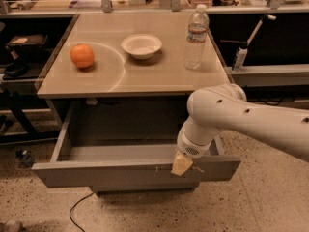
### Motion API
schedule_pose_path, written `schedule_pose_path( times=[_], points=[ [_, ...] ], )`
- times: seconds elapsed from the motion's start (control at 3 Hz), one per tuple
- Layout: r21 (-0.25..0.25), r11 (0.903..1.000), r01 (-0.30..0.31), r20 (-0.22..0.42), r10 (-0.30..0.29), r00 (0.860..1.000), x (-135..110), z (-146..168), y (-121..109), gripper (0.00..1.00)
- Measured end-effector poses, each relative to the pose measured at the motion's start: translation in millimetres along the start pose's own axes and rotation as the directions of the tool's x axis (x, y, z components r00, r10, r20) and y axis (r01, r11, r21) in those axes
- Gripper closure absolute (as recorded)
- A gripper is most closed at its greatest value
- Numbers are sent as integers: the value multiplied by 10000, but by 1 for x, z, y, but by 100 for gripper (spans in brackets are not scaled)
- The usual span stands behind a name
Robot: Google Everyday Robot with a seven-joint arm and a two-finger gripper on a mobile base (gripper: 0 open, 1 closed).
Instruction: Open top drawer
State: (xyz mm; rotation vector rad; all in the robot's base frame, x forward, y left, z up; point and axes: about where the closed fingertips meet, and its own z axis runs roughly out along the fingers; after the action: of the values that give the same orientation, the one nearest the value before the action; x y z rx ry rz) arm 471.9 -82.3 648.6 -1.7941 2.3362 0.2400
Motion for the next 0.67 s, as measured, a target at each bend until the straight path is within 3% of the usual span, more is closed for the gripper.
schedule_pose_path(
  times=[0.67],
  points=[
    [-300,9986,-430,-245,423,9988,9,-4,26,100]
  ],
)
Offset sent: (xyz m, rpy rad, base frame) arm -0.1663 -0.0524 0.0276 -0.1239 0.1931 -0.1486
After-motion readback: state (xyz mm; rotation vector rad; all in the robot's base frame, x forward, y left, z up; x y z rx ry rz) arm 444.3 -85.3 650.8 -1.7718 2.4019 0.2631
